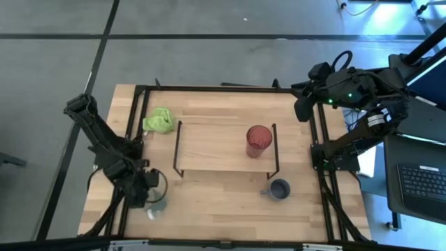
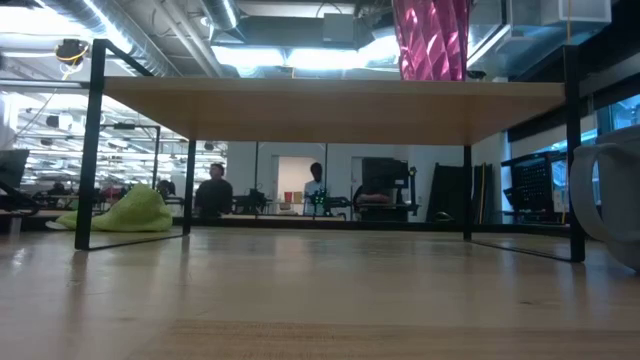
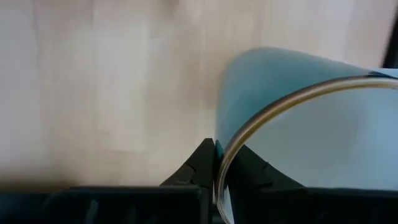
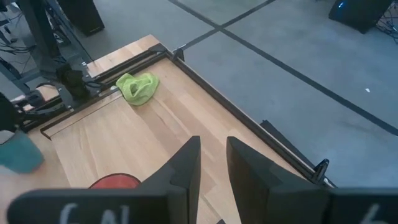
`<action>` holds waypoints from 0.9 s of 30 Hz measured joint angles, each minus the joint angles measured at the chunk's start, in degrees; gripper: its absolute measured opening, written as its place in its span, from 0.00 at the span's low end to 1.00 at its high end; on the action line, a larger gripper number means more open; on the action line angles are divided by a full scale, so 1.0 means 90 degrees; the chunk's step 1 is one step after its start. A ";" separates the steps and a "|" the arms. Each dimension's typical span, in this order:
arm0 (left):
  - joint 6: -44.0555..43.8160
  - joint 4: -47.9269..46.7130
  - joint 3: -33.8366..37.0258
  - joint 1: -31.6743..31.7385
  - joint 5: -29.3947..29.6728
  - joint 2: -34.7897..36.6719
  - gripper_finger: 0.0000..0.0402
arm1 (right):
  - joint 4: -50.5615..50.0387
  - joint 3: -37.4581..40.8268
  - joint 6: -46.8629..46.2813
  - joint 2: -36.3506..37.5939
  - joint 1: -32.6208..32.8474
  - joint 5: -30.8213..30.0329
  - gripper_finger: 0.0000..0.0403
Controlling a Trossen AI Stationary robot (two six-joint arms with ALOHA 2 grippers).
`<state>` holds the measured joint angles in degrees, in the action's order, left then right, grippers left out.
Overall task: Stack small to large cups/mugs on shelf
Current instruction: Put the white mug on the shelf
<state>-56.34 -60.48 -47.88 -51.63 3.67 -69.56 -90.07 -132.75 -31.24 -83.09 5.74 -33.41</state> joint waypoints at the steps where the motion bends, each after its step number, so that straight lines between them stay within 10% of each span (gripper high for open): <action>1: 0.0414 -0.0121 0.0000 0.0126 -0.0118 0.0007 0.04 | 0.0001 0.0002 -0.0005 0.0000 0.0000 -0.0003 0.20; 13: 0.2384 -0.1638 -0.0578 0.1355 -0.0091 -0.0031 0.04 | 0.0009 0.0000 -0.0045 -0.0002 0.0000 -0.0120 0.20; 27: 0.3193 -0.1455 -0.0607 0.1138 -0.0698 -0.0333 0.04 | 0.0009 0.0000 0.0012 -0.0002 0.0000 -0.0124 0.20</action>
<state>-27.60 -73.58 -53.34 -41.39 -2.61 -72.56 -90.00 -132.75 -31.14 -83.11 5.74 -34.52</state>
